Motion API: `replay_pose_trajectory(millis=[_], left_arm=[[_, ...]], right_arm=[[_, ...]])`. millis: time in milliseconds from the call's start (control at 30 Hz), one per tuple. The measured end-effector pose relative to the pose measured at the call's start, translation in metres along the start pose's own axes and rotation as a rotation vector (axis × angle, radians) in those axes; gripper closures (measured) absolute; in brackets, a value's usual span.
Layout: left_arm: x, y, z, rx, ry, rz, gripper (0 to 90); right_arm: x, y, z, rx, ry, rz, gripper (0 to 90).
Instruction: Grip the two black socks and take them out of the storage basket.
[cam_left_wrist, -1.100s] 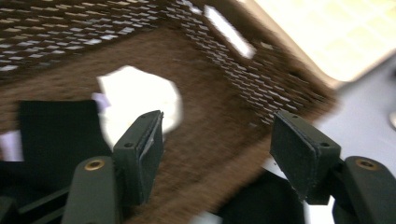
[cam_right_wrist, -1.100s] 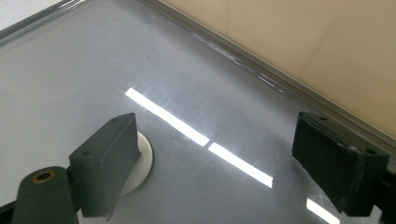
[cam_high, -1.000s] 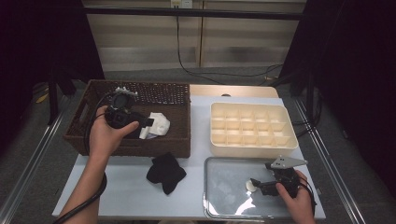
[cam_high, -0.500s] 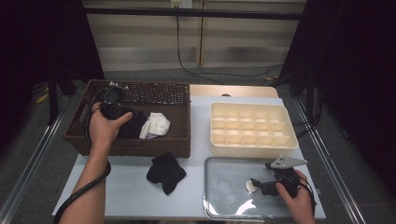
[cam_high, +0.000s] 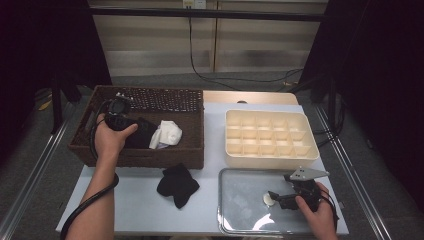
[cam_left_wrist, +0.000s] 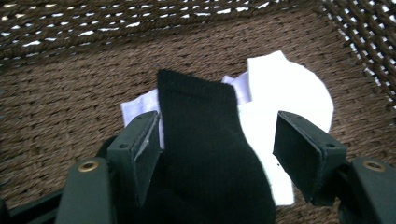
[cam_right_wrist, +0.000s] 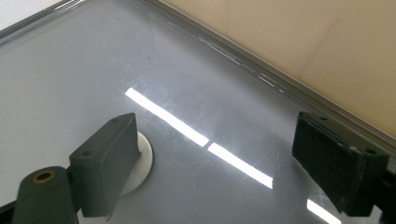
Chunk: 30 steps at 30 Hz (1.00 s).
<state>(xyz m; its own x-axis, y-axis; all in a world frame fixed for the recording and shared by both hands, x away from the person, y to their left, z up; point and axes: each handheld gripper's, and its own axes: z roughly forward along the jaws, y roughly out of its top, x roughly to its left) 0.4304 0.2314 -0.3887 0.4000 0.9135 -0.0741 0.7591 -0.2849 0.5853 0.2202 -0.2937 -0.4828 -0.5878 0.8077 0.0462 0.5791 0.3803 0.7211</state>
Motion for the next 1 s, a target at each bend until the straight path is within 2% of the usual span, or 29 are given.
replay_pose_trajectory(millis=[67,167,433,533,600,667,700,767,833,900,933,967,1000], left_arm=[[0.004,-0.002,-0.002,-0.004,0.019,-0.018,31.0],[0.01,-0.004,-0.005,-0.012,0.025,-0.038,30.7],[0.022,-0.01,-0.001,0.032,0.038,-0.079,29.7],[0.024,-0.011,0.003,0.062,0.033,-0.111,30.7],[0.025,-0.01,0.003,0.066,0.039,-0.109,31.5],[0.027,-0.011,0.005,0.08,0.029,-0.143,32.2],[0.028,-0.012,0.005,0.086,0.028,-0.151,33.4],[0.026,-0.012,0.007,0.109,0.01,-0.145,42.0],[0.023,-0.012,0.01,0.143,0.01,-0.139,44.5],[0.02,-0.012,0.012,0.163,0.006,-0.134,54.4],[0.019,-0.011,0.013,0.174,-0.013,-0.134,55.1],[0.019,-0.011,0.014,0.178,-0.036,-0.136,62.2],[0.018,-0.011,0.015,0.191,-0.038,-0.137,67.6]], right_arm=[[0.0,0.0,0.0,0.0,0.0,0.0,13.7],[0.0,0.0,0.0,-0.001,0.0,0.0,13.7],[0.0,0.0,0.0,-0.001,0.0,-0.001,13.7],[0.0,0.0,0.0,-0.001,0.0,-0.001,13.7],[0.0,0.0,0.0,0.0,0.001,0.001,13.7],[0.0,0.0,0.0,-0.001,0.0,0.001,13.6],[0.0,0.0,0.0,-0.001,0.0,0.001,13.6],[0.0,0.0,0.0,-0.001,-0.003,-0.002,13.5],[0.0,0.0,0.0,-0.001,-0.003,-0.002,13.5],[0.0,0.0,0.0,0.0,-0.003,-0.001,13.5],[0.0,0.0,0.0,-0.001,-0.003,-0.001,13.5],[0.0,0.0,0.0,-0.001,-0.003,-0.001,13.5],[0.0,0.0,0.0,-0.001,-0.003,-0.001,13.5]])
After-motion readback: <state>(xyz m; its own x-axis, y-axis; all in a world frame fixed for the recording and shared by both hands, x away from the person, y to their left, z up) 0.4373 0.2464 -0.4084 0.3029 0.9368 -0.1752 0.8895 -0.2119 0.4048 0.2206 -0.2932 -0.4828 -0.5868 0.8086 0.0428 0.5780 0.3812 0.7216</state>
